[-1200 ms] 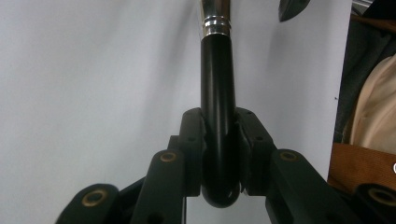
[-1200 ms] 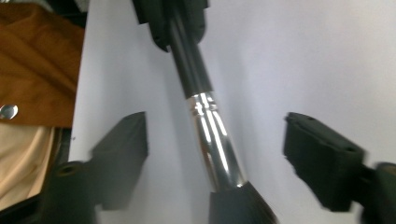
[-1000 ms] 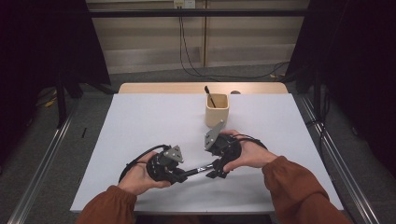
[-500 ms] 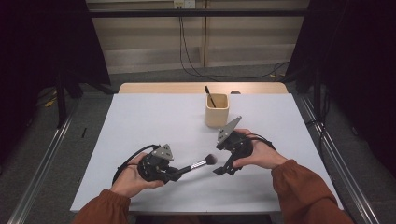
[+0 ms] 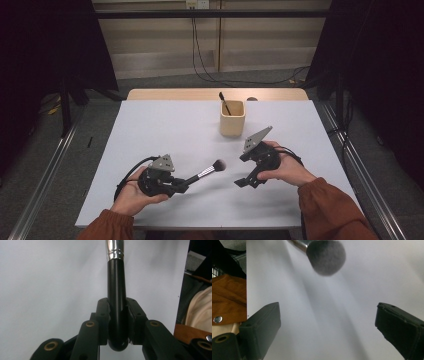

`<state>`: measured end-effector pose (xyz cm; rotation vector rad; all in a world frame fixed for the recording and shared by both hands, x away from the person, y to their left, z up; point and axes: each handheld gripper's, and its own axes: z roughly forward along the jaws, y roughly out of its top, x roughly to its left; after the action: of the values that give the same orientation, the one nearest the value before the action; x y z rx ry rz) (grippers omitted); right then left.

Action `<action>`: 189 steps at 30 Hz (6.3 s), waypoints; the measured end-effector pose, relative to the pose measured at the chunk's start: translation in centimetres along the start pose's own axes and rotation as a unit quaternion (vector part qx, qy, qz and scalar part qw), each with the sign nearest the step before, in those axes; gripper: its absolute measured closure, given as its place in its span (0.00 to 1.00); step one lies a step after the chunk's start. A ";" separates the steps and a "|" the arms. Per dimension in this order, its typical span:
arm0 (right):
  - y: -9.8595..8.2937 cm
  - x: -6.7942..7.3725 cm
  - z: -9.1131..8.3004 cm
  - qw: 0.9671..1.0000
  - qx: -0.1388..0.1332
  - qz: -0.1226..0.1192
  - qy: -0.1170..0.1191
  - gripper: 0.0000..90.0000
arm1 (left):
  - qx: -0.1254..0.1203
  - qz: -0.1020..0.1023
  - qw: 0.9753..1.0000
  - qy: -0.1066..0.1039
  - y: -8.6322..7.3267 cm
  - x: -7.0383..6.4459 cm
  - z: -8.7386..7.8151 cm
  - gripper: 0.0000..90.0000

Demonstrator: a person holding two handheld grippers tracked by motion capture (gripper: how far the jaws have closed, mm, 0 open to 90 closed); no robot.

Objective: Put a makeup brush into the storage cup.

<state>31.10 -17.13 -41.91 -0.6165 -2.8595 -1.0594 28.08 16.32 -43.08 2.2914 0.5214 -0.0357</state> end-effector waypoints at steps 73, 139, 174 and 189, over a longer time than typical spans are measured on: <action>-0.7 2.8 2.1 0.960 -0.277 0.031 -0.002 0.04 | -0.194 -0.010 0.980 0.040 0.0 -0.3 0.8 0.83; 1.4 2.5 2.7 0.928 -0.363 0.067 0.051 0.80 | -0.191 -0.008 0.981 0.032 0.2 -1.0 2.8 0.66; 0.5 1.6 -0.2 0.953 -0.296 0.058 0.002 0.80 | -0.225 -0.060 0.961 0.151 -1.8 -0.6 -2.1 0.05; -0.2 0.6 -2.1 0.954 -0.290 0.071 -0.030 0.80 | -0.272 -0.090 0.941 0.182 -4.0 -1.1 -4.9 0.04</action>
<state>30.23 -18.33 -40.32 -0.8693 -2.4749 -1.8926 24.96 21.84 -42.20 1.7034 0.8154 0.4032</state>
